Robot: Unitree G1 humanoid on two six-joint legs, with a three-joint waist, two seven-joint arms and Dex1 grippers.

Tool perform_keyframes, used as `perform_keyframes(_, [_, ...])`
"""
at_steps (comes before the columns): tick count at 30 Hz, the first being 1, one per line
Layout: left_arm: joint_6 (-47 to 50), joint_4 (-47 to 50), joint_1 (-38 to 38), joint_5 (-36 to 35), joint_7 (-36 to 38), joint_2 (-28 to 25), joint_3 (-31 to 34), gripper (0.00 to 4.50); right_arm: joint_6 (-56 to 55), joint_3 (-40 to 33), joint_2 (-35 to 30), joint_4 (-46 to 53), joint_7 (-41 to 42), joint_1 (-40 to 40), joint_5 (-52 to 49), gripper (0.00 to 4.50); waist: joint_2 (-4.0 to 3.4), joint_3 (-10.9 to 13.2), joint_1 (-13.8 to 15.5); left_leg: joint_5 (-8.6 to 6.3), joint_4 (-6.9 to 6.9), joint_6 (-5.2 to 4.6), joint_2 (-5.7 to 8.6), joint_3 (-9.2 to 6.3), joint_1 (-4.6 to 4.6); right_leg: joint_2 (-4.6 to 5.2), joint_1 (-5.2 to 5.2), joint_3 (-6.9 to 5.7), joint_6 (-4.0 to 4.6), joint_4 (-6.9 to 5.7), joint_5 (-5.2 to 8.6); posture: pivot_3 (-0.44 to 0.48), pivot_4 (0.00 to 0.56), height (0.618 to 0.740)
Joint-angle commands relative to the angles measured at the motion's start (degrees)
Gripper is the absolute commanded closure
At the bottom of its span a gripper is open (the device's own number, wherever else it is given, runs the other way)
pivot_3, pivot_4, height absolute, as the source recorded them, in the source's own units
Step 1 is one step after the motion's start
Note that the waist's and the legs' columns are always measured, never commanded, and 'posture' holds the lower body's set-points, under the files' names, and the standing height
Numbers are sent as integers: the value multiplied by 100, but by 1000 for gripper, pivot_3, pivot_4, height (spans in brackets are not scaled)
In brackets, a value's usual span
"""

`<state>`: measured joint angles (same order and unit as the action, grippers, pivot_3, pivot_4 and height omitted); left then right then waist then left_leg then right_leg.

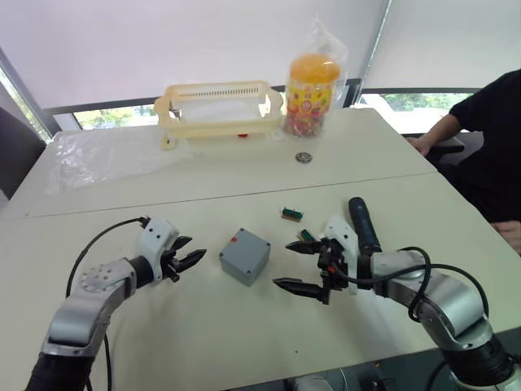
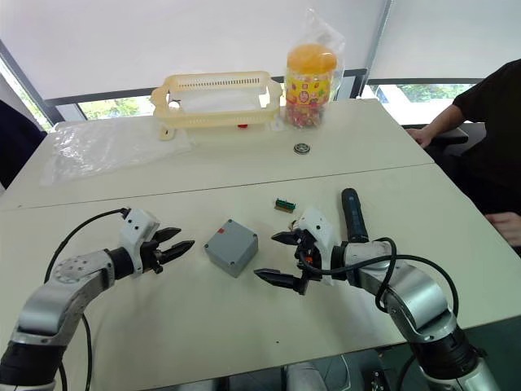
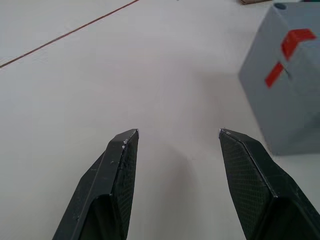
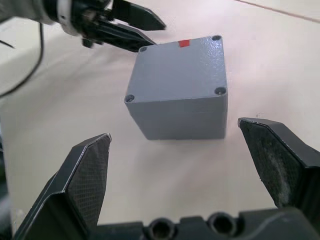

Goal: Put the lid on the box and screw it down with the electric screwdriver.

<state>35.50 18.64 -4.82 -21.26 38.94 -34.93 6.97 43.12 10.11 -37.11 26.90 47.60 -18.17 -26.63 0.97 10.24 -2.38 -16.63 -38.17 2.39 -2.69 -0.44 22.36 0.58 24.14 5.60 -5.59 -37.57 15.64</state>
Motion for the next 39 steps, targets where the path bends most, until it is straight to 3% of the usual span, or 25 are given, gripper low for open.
perform_keyframes(1, [167,582,278,-174,-14,-93,108,1931,-607,313,16,-450,300,-159,343,51,0,0,-6,0,0,0,1,1,0,0,-1,1,0,0,0,0,150,740])
perform_keyframes(9, [174,955,705,-81,-37,-149,-172,1931,-1461,634,263,-1774,680,-581,891,51,-1,0,-14,0,0,0,0,4,0,1,1,2,1,0,0,0,150,740])
perform_keyframes(26, [-112,812,439,448,-332,128,-1112,1931,-2133,953,1051,-2947,985,-1034,1426,51,-1,0,-14,0,1,0,0,5,-1,1,2,2,1,-1,-1,0,150,740])
perform_keyframes(39, [-86,562,70,733,-514,217,-1190,1931,-1731,1132,1110,-1837,915,-468,1542,51,-2,-1,-3,0,1,0,1,3,0,2,2,1,1,-3,-1,0,150,740])
